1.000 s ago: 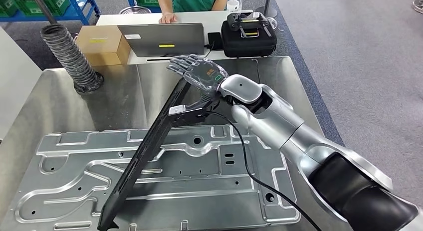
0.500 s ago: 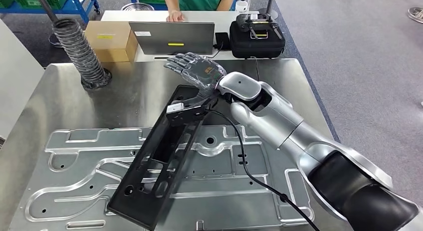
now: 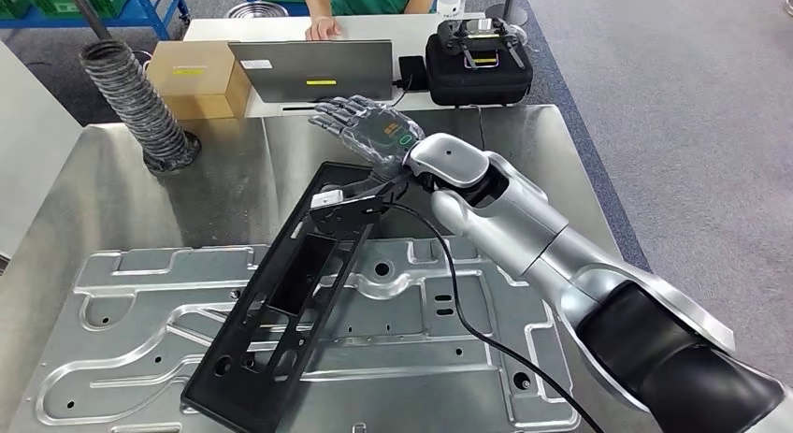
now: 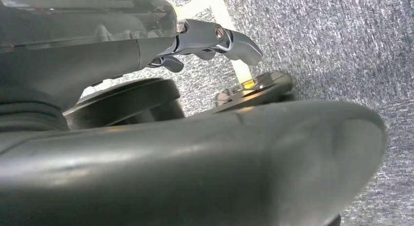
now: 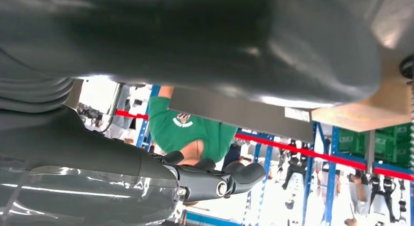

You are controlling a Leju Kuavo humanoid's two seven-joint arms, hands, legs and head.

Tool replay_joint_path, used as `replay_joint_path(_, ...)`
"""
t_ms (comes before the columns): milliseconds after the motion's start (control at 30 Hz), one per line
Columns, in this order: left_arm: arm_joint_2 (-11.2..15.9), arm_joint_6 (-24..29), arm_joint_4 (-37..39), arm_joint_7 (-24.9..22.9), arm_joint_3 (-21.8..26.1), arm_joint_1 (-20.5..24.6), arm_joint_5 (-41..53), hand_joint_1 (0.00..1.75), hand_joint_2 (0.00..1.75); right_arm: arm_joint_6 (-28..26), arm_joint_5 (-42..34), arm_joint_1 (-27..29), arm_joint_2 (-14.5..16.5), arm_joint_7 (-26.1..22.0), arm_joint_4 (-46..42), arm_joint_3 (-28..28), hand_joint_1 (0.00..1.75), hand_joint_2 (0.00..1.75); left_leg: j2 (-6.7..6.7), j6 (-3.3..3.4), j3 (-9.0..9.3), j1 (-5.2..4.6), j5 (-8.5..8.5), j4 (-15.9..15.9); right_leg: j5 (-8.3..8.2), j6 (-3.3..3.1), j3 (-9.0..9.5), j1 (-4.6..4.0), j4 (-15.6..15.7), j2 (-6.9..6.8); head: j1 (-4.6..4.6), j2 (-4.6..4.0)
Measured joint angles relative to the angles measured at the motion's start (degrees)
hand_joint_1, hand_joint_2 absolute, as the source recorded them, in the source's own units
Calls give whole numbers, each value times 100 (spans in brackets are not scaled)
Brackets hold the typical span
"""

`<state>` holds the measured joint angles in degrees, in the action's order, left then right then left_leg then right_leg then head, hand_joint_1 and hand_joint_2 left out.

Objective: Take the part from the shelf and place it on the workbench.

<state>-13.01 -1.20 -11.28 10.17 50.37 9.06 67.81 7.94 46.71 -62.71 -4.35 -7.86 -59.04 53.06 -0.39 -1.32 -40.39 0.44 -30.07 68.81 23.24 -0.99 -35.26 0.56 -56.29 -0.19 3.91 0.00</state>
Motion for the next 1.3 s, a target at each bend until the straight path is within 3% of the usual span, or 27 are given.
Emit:
replay_joint_path(33, 5, -8, 0, 10, 1, -10, -10, 0, 0, 27, 0, 23, 10, 5, 8, 3, 0, 0, 2, -21, -170, 14, -114, 351, 13, -3, 13, 1, -6, -5, 0, 0)
replay_joint_path(67, 9, -14, 0, 21, 2, -22, -21, 0, 0, 55, -1, 44, 20, 9, 19, 7, 0, 0, 4, -39, -271, 28, -117, 534, 30, -2, 25, 5, -17, -8, 0, 0)
replay_joint_path(100, 13, -16, 0, 31, 3, -34, -32, 0, 0, 80, -7, 54, 34, 13, 29, 9, 0, 0, 6, -53, -270, 41, 3, 485, 51, 6, 34, 11, -35, -7, 0, 0)
replay_joint_path(200, 26, -20, 1, 53, 5, -72, -60, 0, 0, 132, -52, 0, 113, 14, 41, 10, 0, 0, 7, -60, 158, 71, 624, -581, 131, 70, 25, 27, -134, 20, 1, 0)
replay_joint_path(267, 31, -25, 2, 60, 7, -70, -73, 0, 0, 156, -80, -41, 156, 11, 49, 18, 0, 0, -5, -16, 323, 65, 727, -968, 153, 121, -19, 5, -201, 30, 1, 0)
replay_joint_path(367, 38, -28, 2, 70, 9, -44, -98, 0, 0, 174, -119, -65, 184, 8, 74, 31, 0, 0, -25, 76, 315, 66, 732, -995, 177, 180, -65, -3, -252, 16, 0, 0)
replay_joint_path(433, 42, -31, 2, 75, 11, -22, -110, 0, 0, 173, -136, -92, 192, 5, 85, 33, 0, 0, -15, 156, 302, 80, 775, -1025, 447, 223, -164, 13, -554, 16, 1, 0)
replay_joint_path(500, 44, -36, 2, 79, 13, 2, -114, 0, 0, 173, -140, -116, 196, 4, 96, 42, 0, 0, -2, 213, 267, 73, 814, -1032, 915, 252, -411, 19, -1298, 19, 0, 0)
replay_joint_path(533, 45, -38, 2, 80, 14, 8, -114, 0, 0, 174, -140, -122, 197, 4, 105, 50, 0, 0, 2, 227, 242, 65, 834, -1030, 1092, 260, -533, 19, -1676, 19, 0, 0)
replay_joint_path(567, 46, -39, 2, 80, 15, 11, -114, 0, 0, 175, -140, -123, 198, 4, 114, 59, 0, 0, 5, 235, 218, 58, 856, -1027, 1171, 260, -584, 19, -1903, 19, 0, 0)
replay_joint_path(600, 48, -39, 2, 80, 15, 12, -114, 0, 0, 176, -140, -125, 199, 4, 122, 68, 0, 0, 5, 237, 194, 52, 881, -1025, 1134, 252, -522, 19, -1897, 19, 0, 0)
replay_joint_path(633, 48, -39, 2, 80, 16, 14, -114, 0, 0, 176, -140, -135, 204, 4, 127, 74, 0, 0, 3, 234, 171, 46, 906, -1022, 1004, 234, -340, 17, -1650, 19, 0, 0)
replay_joint_path(733, 47, -41, 2, 80, 18, 30, -114, 0, 0, 174, -140, -216, 246, 4, 129, 81, 0, 0, -5, 186, 119, 26, 1000, -1029, 636, 162, 397, -15, -437, 22, 0, 0)
replay_joint_path(767, 46, -42, 2, 80, 18, 36, -114, 0, 0, 174, -141, -245, 265, 4, 129, 81, 0, 0, -4, 155, 112, 25, 1040, -1043, 597, 147, 498, -36, -236, 25, 0, 0)
replay_joint_path(867, 44, -48, 2, 80, 20, 39, -114, 0, 0, 176, -142, -279, 302, 4, 132, 92, 0, 0, -7, 50, 95, 29, 1158, -1123, 464, 89, 450, -49, -133, 16, 0, 0)
replay_joint_path(900, 46, -50, 2, 81, 22, 37, -115, 0, 0, 179, -142, -286, 316, 4, 134, 97, 0, 0, -6, 24, 57, 27, 1083, -1089, 393, 51, 406, -32, -102, 6, 0, 0)
replay_joint_path(933, 49, -55, 2, 83, 26, 33, -115, 0, 0, 180, -142, -292, 332, 4, 137, 101, 0, 0, -5, 2, -5, 24, 904, -953, 314, 14, 350, -12, -70, -5, 0, 0)
replay_joint_path(1033, 58, -68, 2, 107, 37, 33, -125, 0, 0, 183, -142, -306, 381, 4, 156, 110, 0, 0, 5, -53, -271, 32, 75, 105, 120, -38, 133, -2, -56, -15, 0, 0)
replay_joint_path(1067, 60, -69, 2, 116, 41, 35, -130, 0, 0, 183, -143, -307, 391, 4, 169, 116, 0, 0, 6, -69, -304, 33, -42, 441, 62, -37, 54, -7, -67, -18, 0, 0)
replay_joint_path(1100, 62, -70, 2, 122, 44, 36, -134, 0, 0, 183, -145, -307, 398, 4, 181, 122, 0, 0, 6, -78, -258, 33, -27, 612, 8, -33, -24, -10, -81, -20, 0, 0)
replay_joint_path(1133, 66, -69, 2, 124, 48, 36, -136, 0, 0, 182, -148, -307, 402, 4, 192, 128, 0, 0, 6, -80, -115, 33, 89, 575, -43, -25, -102, -12, -97, -23, 0, 0)
replay_joint_path(1200, 74, -68, 2, 125, 54, 43, -139, 0, 0, 180, -157, -313, 411, 4, 205, 134, 0, 0, 5, -59, 441, 32, 295, -81, -132, 5, -235, -14, -138, -21, 1, 0)
replay_joint_path(1267, 78, -68, 2, 130, 58, 56, -140, 0, 0, 175, -165, -329, 419, 4, 211, 135, 0, 0, -7, -1, 966, 15, 227, -859, -219, 58, -314, -27, -167, -16, 1, 0)
replay_joint_path(1300, 79, -68, 2, 131, 61, 59, -140, 0, 0, 171, -168, -337, 427, 3, 214, 136, 0, 0, -13, 33, 1083, 4, 162, -1063, -269, 87, -333, -32, -166, -14, 2, 0)
